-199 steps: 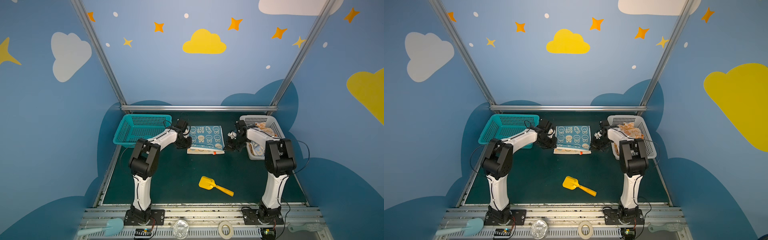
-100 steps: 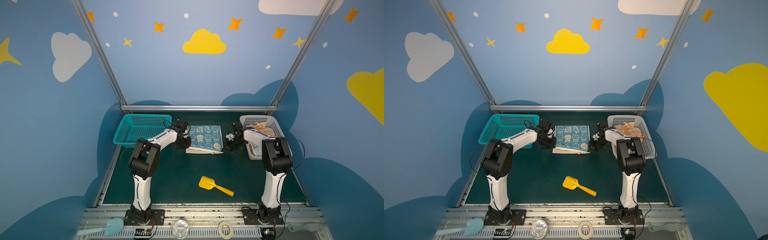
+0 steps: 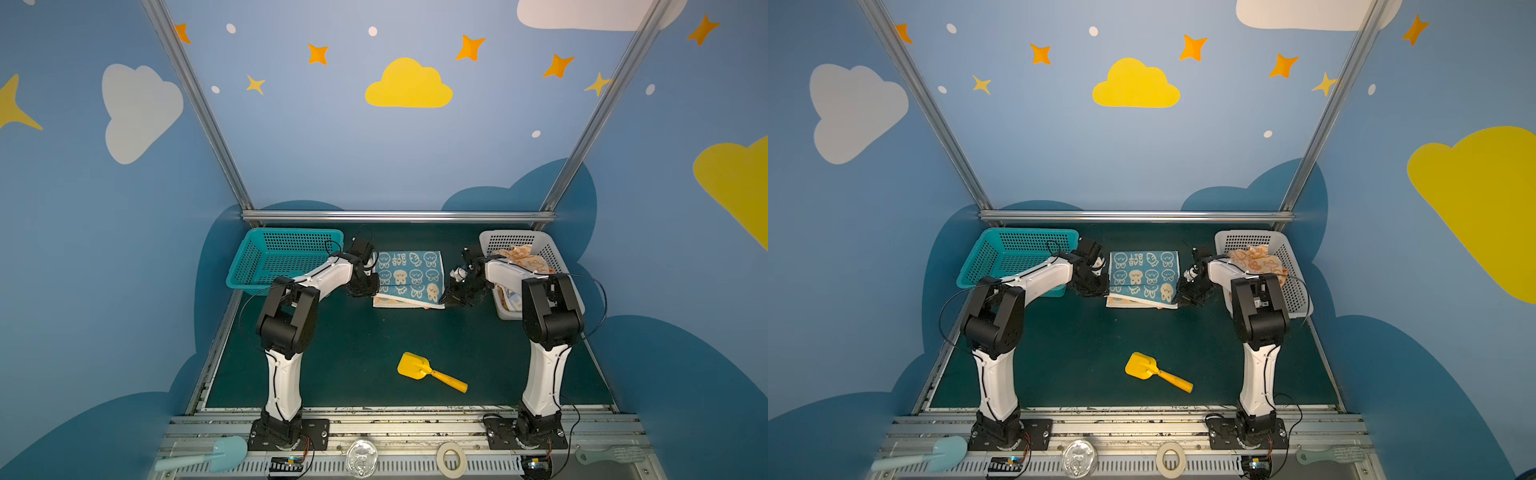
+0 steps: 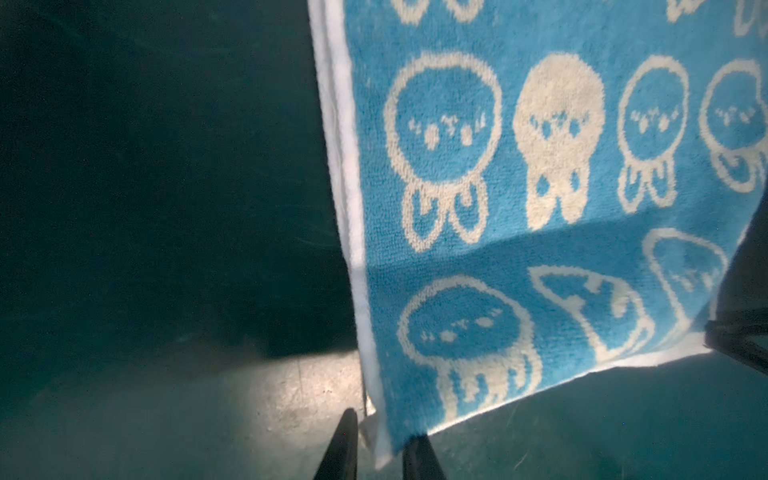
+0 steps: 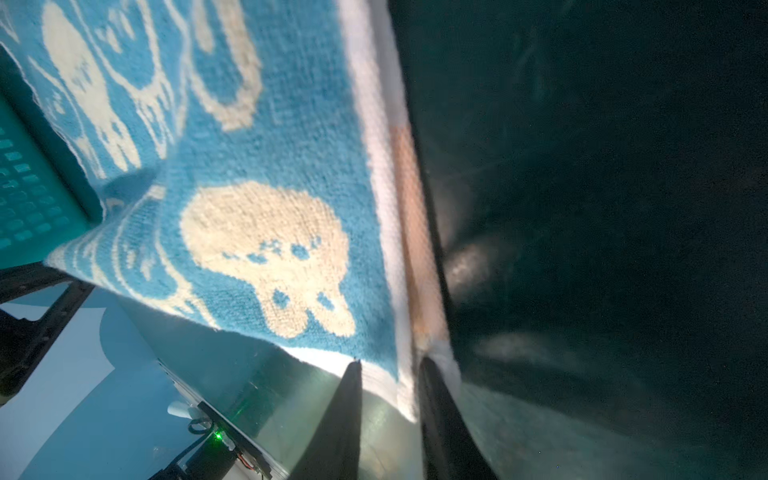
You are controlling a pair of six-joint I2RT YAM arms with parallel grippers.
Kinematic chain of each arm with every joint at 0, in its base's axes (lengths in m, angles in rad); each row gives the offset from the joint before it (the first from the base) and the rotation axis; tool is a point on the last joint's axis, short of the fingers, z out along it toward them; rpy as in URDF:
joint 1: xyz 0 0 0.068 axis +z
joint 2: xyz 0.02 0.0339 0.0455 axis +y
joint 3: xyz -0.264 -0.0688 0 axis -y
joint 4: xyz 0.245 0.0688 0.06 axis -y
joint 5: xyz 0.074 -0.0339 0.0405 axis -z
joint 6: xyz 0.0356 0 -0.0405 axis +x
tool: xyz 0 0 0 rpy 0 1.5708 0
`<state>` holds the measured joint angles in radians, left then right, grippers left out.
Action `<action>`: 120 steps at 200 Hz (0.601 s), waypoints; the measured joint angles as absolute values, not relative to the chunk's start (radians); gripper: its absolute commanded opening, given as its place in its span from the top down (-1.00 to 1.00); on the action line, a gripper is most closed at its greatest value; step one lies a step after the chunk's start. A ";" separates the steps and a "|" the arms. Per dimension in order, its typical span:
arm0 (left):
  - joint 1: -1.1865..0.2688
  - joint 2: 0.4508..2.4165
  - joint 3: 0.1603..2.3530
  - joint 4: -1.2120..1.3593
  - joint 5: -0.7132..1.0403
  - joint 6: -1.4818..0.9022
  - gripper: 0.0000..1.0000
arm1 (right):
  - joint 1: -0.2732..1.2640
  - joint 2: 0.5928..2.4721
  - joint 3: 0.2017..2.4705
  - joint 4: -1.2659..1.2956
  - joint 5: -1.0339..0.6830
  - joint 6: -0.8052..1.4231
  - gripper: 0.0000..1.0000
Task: Fold and stack the towels
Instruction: 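Lower the folded edge onto the towel and open both grippers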
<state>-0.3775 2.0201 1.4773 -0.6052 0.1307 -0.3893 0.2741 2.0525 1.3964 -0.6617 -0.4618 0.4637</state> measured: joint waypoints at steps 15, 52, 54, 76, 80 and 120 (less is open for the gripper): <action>-0.384 2.020 1.477 -0.605 0.132 -0.390 0.50 | 0.274 2.053 1.396 -0.662 -0.461 0.464 0.53; -0.405 2.020 1.477 -0.607 0.137 -0.390 0.34 | 0.274 2.053 1.396 -0.663 -0.454 0.466 0.60; -0.406 2.020 1.477 -0.608 0.137 -0.390 0.34 | 0.274 2.053 1.396 -0.663 -0.454 0.466 0.61; -0.417 2.020 1.477 -0.616 0.139 -0.390 0.27 | 0.274 2.053 1.395 -0.662 -0.452 0.465 0.62; -0.418 2.020 1.477 -0.617 0.139 -0.390 0.26 | 0.274 2.053 1.394 -0.662 -0.452 0.466 0.62; -0.420 1.991 1.464 -0.620 0.138 -0.393 0.16 | 0.275 2.047 1.388 -0.661 -0.449 0.464 0.75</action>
<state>-0.4198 1.9911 1.4635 -0.6205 0.1379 -0.3935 0.2749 2.0468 1.3876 -0.6609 -0.4492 0.4637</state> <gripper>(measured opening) 0.410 0.142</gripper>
